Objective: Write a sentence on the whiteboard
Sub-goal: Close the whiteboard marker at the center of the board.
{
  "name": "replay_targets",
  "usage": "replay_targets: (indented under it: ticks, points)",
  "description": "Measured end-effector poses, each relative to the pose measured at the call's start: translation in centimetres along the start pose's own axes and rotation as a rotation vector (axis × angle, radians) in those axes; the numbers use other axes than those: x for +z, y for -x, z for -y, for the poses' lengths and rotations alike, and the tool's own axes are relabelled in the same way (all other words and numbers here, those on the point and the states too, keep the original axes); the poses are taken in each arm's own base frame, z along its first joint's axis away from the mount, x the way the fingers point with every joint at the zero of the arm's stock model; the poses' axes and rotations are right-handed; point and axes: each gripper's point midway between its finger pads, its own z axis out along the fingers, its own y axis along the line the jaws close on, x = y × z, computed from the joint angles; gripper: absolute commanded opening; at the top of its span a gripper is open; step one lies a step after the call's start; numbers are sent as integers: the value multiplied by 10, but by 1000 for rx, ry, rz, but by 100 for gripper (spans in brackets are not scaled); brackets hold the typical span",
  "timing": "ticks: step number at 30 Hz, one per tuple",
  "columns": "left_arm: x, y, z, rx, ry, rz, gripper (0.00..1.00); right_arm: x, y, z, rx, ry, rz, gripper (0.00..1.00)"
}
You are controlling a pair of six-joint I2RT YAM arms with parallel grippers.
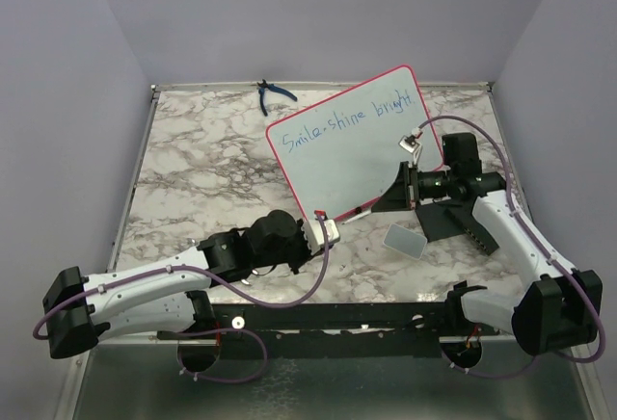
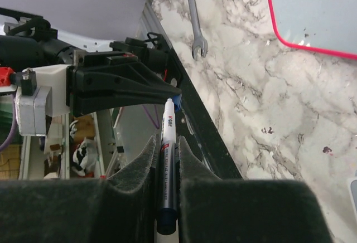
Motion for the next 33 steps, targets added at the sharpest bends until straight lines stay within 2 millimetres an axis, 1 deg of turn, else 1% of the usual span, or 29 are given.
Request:
replay_targets:
  ticks: [4, 18, 33]
  points:
    - [1, 0, 3, 7, -9, 0, 0, 8, -11, 0, 28, 6, -56, 1]
    - [2, -1, 5, 11, -14, -7, 0, 21, -28, -3, 23, -1, -145, 1]
    - [2, -1, 5, 10, -15, -7, 0, 27, -35, 3, 32, -19, -179, 1]
